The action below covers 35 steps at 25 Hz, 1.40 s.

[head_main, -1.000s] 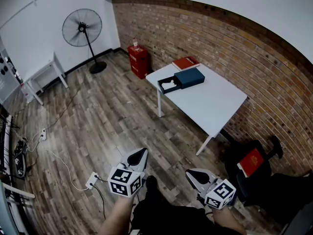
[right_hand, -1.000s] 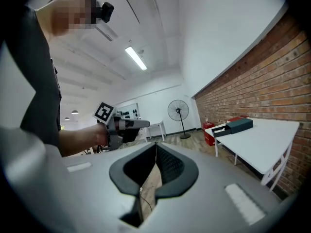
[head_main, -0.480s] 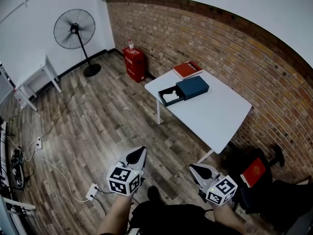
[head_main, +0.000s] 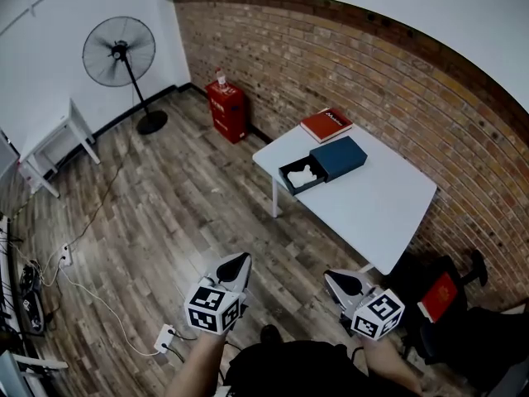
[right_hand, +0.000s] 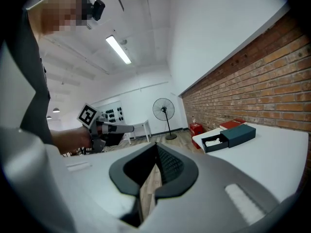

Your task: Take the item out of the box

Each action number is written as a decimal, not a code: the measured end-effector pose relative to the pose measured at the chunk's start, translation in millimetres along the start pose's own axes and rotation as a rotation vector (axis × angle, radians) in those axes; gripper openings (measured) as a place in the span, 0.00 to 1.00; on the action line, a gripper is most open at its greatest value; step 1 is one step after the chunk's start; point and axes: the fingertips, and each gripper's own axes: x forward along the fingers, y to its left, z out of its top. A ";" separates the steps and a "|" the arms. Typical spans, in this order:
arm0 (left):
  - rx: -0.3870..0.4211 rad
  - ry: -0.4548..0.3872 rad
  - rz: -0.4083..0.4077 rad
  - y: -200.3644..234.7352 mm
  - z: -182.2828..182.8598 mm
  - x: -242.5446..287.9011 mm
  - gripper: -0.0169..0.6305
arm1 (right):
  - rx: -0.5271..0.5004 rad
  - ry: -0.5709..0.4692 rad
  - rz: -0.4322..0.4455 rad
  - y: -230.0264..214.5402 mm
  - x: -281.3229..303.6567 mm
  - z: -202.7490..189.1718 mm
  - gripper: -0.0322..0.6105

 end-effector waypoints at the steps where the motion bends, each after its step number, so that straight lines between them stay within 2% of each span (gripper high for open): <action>1: 0.012 0.003 -0.004 7.1 2.3 1.4 0.03 | -0.001 -0.001 0.003 0.3 10.4 4.0 0.05; 6: 0.067 0.013 0.017 46.3 20.0 11.2 0.03 | -0.004 0.009 0.058 6.8 52.8 9.9 0.05; 12: 0.011 0.021 0.066 84.1 14.3 30.9 0.03 | 0.006 0.052 0.101 -13.4 92.8 0.0 0.05; 16: -0.056 0.017 0.071 100.2 18.3 73.9 0.03 | -0.003 0.051 0.125 -47.7 121.3 11.6 0.05; 22: -0.040 0.001 0.045 109.5 62.4 166.2 0.03 | 0.009 0.040 0.136 -136.2 168.6 44.6 0.05; 26: 0.002 -0.002 0.056 124.4 98.6 215.8 0.03 | 0.006 0.027 0.178 -176.5 203.0 74.0 0.05; 35: -0.016 -0.014 0.082 158.0 128.3 289.5 0.03 | -0.045 0.091 0.199 -247.0 250.8 81.8 0.05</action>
